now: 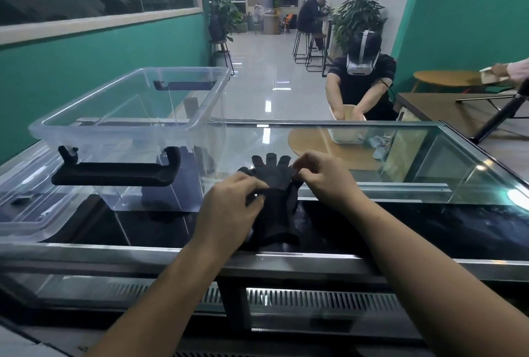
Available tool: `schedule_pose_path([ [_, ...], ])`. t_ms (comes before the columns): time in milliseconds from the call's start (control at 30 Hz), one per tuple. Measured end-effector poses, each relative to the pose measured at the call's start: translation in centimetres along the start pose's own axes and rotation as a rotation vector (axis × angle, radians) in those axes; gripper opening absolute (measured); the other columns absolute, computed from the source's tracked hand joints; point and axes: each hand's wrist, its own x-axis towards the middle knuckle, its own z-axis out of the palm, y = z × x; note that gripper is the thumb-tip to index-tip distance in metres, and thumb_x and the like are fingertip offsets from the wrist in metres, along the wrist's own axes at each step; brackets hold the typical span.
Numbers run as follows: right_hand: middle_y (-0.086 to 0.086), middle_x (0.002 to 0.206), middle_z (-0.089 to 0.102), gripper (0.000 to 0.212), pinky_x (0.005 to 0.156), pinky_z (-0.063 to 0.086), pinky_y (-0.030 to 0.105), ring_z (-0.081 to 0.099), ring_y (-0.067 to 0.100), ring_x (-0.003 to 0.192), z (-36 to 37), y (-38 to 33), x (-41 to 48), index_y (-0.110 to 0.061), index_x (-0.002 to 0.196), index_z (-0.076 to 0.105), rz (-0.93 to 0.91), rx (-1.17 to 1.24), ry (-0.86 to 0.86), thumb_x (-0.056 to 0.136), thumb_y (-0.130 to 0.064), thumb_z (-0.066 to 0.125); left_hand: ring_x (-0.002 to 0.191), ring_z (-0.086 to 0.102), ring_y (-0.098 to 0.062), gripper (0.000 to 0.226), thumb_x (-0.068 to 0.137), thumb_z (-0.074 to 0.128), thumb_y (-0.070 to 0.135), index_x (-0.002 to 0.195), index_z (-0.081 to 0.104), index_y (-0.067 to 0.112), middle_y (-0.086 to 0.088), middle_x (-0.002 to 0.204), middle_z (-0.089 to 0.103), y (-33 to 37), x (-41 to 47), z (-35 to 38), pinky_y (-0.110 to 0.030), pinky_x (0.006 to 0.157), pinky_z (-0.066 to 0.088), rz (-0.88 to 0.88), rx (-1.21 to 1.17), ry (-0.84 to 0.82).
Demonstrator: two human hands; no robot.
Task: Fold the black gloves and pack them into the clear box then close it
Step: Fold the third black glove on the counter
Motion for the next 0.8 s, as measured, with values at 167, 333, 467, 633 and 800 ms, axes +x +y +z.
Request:
schedule_pose_path([
  [167, -0.015, 0.071, 0.078, 0.02, 0.079, 0.055, 0.027, 0.073, -0.002, 0.074, 0.1, 0.0, 0.1, -0.022, 0.088, 0.07, 0.052, 0.037, 0.035, 0.088, -0.004, 0.062, 0.093, 0.072, -0.003, 0.018, 0.096, 0.078, 0.014, 0.11, 0.084, 0.023, 0.016, 0.104, 0.075, 0.6, -2.7, -0.4, -0.019, 0.087, 0.058, 0.02, -0.018, -0.001],
  [333, -0.012, 0.072, 0.079, 0.019, 0.083, 0.059, 0.033, 0.075, 0.002, 0.072, 0.1, -0.1, 0.0, -0.021, 0.086, 0.072, 0.068, 0.069, 0.054, 0.088, -0.004, 0.061, 0.094, 0.069, -0.003, 0.021, 0.095, 0.079, 0.015, 0.114, 0.083, 0.023, 0.017, 0.105, 0.072, 1.4, -3.9, -0.2, -0.015, 0.089, 0.055, 0.035, 0.008, -0.018],
  [467, -0.007, 0.075, 0.08, 0.017, 0.086, 0.062, 0.038, 0.077, 0.008, 0.077, 0.2, 0.2, 0.2, -0.023, 0.085, 0.072, 0.081, 0.059, 0.064, 0.087, -0.009, 0.062, 0.093, 0.069, -0.002, 0.02, 0.095, 0.079, 0.015, 0.114, 0.083, 0.022, 0.016, 0.104, 0.071, 1.7, -4.5, -0.1, -0.016, 0.087, 0.056, 0.058, -0.001, -0.001],
  [633, -0.006, 0.078, 0.079, 0.016, 0.086, 0.061, 0.037, 0.076, 0.009, 0.08, 0.3, 0.3, 0.2, -0.022, 0.088, 0.072, 0.084, 0.042, 0.074, 0.089, -0.01, 0.062, 0.093, 0.066, -0.009, 0.021, 0.093, 0.082, 0.019, 0.113, 0.083, 0.024, 0.013, 0.103, 0.071, 1.6, -5.8, 0.3, -0.035, 0.088, 0.058, 0.1, 0.1, 0.008],
  [800, -0.006, 0.078, 0.079, 0.013, 0.085, 0.061, 0.037, 0.076, 0.011, 0.08, 0.3, 0.4, 0.4, -0.019, 0.091, 0.072, 0.086, 0.037, 0.085, 0.092, -0.012, 0.061, 0.094, 0.064, -0.009, 0.019, 0.094, 0.082, 0.023, 0.112, 0.083, 0.024, 0.013, 0.102, 0.071, 1.6, -6.4, 0.5, -0.035, 0.084, 0.055, 0.155, 0.16, 0.018],
])
